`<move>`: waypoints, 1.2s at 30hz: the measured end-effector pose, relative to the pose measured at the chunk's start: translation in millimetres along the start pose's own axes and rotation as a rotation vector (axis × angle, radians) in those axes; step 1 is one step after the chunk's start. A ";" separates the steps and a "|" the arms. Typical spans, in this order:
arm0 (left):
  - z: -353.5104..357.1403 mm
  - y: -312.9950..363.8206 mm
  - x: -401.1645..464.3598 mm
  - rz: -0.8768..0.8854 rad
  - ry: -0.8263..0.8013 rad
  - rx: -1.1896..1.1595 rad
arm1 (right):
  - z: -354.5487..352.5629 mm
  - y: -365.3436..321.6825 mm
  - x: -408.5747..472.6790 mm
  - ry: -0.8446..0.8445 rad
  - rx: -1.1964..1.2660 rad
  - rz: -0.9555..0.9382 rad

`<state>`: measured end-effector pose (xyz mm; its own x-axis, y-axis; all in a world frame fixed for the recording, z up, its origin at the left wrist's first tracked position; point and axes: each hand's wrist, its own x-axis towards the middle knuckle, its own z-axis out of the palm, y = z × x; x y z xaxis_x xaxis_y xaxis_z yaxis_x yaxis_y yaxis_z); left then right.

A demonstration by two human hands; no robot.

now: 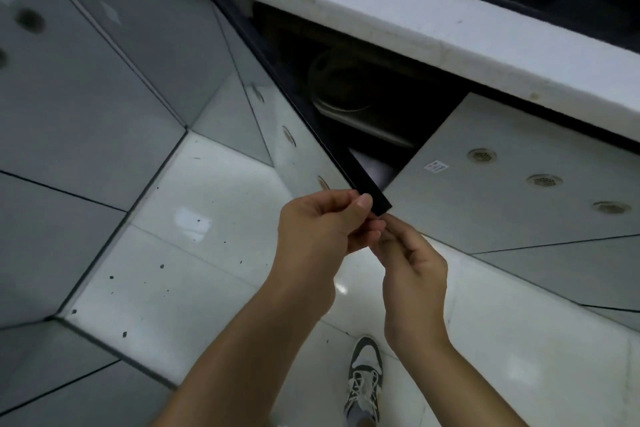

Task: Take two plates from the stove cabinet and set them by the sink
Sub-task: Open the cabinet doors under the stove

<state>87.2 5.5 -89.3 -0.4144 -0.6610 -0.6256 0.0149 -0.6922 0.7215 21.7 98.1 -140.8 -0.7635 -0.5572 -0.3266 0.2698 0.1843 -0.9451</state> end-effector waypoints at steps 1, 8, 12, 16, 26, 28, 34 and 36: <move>-12.1 0.9 -4.5 0.007 -0.003 0.019 | 8.7 2.6 -10.2 0.012 0.000 0.005; -109.0 15.9 -32.9 0.056 0.012 0.094 | 80.8 27.6 -80.3 -0.003 -0.038 0.015; -158.9 28.6 -45.1 0.073 0.054 0.060 | 125.2 40.9 -111.1 -0.059 -0.069 0.016; -200.4 44.7 -49.5 0.102 0.107 0.050 | 169.5 49.6 -132.6 -0.104 -0.052 0.023; -280.3 91.5 -37.7 0.164 0.288 0.085 | 267.5 53.1 -157.4 -0.184 0.052 0.082; -291.6 100.5 -33.5 0.170 0.334 0.094 | 284.0 52.7 -158.8 -0.203 0.046 0.092; -311.8 119.2 -25.5 0.195 0.357 0.155 | 311.9 53.1 -159.3 -0.217 0.012 0.072; -314.0 121.6 -24.9 0.200 0.335 0.193 | 312.6 53.8 -157.6 -0.214 0.006 0.069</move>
<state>385.0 -153.2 -79.1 -0.1019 -0.8559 -0.5069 -0.1193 -0.4954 0.8604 339.9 -57.3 -137.1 -0.6010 -0.7028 -0.3807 0.3210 0.2239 -0.9202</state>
